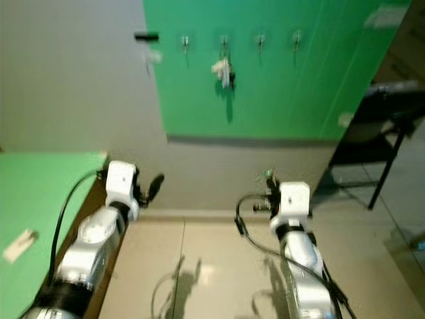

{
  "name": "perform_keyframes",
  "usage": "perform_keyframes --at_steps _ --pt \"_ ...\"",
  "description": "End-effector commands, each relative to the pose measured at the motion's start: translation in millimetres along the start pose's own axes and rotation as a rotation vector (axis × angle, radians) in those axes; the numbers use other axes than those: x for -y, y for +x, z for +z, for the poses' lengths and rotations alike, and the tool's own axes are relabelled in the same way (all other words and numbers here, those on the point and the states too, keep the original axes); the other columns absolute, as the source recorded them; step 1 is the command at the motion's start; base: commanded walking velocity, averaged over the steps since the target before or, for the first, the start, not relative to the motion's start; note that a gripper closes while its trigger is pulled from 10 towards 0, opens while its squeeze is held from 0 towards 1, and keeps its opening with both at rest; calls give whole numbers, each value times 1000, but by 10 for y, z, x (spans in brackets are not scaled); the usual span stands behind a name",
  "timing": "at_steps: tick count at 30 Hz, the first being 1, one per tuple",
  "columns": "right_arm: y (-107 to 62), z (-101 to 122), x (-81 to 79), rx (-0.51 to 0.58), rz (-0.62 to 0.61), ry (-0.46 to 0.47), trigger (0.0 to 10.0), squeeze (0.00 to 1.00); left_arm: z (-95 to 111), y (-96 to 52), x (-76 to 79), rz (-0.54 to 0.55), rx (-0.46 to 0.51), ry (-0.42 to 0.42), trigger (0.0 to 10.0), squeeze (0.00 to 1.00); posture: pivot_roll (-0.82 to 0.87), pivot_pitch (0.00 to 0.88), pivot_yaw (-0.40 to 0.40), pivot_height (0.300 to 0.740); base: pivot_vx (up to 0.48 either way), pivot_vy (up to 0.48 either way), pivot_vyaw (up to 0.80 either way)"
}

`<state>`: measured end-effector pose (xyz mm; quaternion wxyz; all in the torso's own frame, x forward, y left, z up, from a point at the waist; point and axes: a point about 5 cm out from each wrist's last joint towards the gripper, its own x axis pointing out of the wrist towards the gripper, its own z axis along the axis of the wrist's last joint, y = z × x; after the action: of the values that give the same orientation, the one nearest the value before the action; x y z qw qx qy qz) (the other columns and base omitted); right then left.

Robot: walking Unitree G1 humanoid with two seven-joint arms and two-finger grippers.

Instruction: Hang keys on a hook

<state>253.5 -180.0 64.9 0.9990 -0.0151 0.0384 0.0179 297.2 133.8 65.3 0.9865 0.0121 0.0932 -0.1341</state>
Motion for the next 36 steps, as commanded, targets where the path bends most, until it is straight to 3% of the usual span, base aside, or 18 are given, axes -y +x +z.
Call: perform_keyframes --at_steps 1,6,10,12,16,26,31,36 --pt "15 29 45 12 -4 -11 0 0 66 53 53 -23 19 12 10000 0 -143 0 44 740 458 0 0" --pt "82 93 -6 1 94 8 0 0 84 120 0 -25 -6 32 10000 0 -145 0 48 740 277 0 0" --pt "144 242 -44 -40 337 -23 0 0 123 206 -81 -66 -44 73 10000 0 -149 0 48 740 0 0 0" --pt "151 282 -43 -40 371 -24 0 0 140 219 -95 -71 -44 78 10000 0 -149 0 48 740 0 0 0" --pt "184 472 -14 -29 494 -66 0 0 224 260 -64 -181 -36 89 10000 0 -147 0 46 740 0 0 0" --pt "127 905 -89 -18 775 -47 0 0 478 263 17 -479 8 182 10000 0 -141 0 42 740 0 0 0" --pt "89 984 -122 -29 865 -102 0 0 602 253 21 -580 30 226 10000 0 -142 0 42 740 0 0 0" --pt "107 1064 -130 -53 923 -150 0 0 793 189 85 -772 95 264 10000 0 -142 0 41 740 0 0 0"
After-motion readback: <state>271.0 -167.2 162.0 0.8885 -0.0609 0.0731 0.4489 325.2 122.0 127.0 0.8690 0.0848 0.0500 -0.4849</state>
